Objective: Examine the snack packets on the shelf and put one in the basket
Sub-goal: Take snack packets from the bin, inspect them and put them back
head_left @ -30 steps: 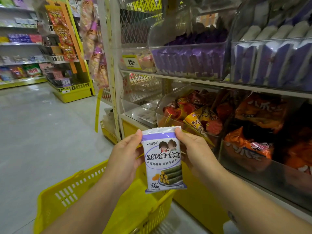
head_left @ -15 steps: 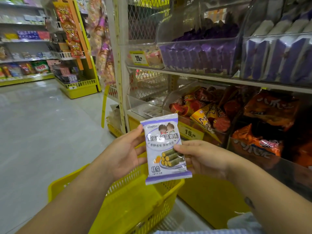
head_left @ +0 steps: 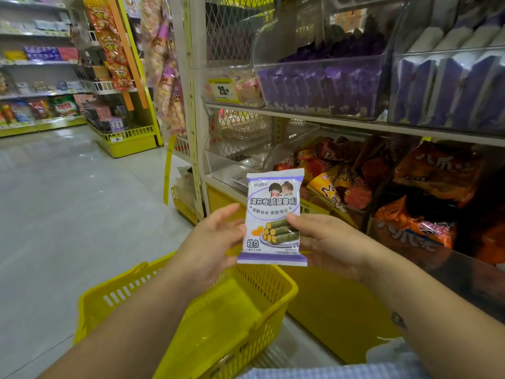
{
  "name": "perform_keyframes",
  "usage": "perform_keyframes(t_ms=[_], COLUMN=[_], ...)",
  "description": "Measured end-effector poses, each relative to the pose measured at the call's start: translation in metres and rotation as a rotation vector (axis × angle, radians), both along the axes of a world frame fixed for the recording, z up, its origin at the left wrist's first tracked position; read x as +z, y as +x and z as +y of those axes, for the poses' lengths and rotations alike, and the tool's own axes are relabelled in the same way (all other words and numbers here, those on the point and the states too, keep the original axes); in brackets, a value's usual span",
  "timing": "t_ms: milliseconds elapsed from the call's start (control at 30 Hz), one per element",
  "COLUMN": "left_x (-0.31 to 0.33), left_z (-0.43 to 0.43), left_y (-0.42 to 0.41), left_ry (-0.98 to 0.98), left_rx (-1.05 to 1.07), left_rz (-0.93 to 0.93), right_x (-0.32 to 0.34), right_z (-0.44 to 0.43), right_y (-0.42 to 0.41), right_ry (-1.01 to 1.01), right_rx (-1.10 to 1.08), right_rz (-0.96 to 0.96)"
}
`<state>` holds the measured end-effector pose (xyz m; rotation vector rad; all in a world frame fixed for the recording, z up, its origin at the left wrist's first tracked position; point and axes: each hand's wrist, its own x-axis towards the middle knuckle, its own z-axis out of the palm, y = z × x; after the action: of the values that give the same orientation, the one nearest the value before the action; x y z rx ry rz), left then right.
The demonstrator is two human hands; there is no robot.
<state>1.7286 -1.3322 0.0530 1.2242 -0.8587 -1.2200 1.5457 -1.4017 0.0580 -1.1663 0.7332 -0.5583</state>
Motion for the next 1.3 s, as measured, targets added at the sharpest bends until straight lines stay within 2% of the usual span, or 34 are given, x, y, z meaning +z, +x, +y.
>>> perform_keyframes(t_ms=[33,100,167,300,433,500,567,633,767,867,1000,1300], left_x=[-0.001,-0.005,-0.007,-0.010,-0.007,-0.005,-0.004,-0.003,0.001,0.005,0.006,0.013], left_z=[-0.001,-0.002,-0.001,-0.002,-0.003,-0.003,-0.003,-0.004,-0.008,-0.005,-0.002,0.002], left_y=[-0.005,-0.014,-0.021,-0.024,-0.023,-0.020,-0.018,-0.015,0.006,0.022,0.030,0.055], left_ry=[-0.060,-0.181,-0.194,-0.149,-0.173,-0.167,-0.156,-0.185,-0.251,-0.280,-0.323,-0.373], left_rx=[0.096,0.095,-0.002,-0.041,-0.068,-0.110,-0.130,-0.061,0.219,0.130,-0.129,-0.023], left_rz=[-0.146,-0.242,-0.204,0.007,0.191,0.264,0.285,0.185,-0.345,-0.601,-0.590,-0.402], right_x=[-0.001,-0.004,-0.006,-0.010,-0.010,-0.007,-0.004,-0.001,0.006,0.005,0.006,0.016], right_z=[0.000,0.005,0.013,0.023,0.018,0.014,0.013,0.013,0.015,0.017,0.022,0.011], right_y=[0.002,0.008,0.014,0.022,0.023,0.019,0.015,0.011,0.005,0.004,0.005,-0.009], right_ry=[-0.082,-0.240,-0.371,-0.496,-0.458,-0.348,-0.255,-0.330,-0.709,-0.915,-1.015,-0.791], right_rx=[-0.051,-0.151,-0.162,0.007,-0.119,-0.167,-0.121,-0.118,-0.164,-0.230,-0.226,-0.291], right_rz=[0.039,0.084,0.088,0.149,0.052,0.043,0.087,0.136,0.292,0.396,0.361,0.078])
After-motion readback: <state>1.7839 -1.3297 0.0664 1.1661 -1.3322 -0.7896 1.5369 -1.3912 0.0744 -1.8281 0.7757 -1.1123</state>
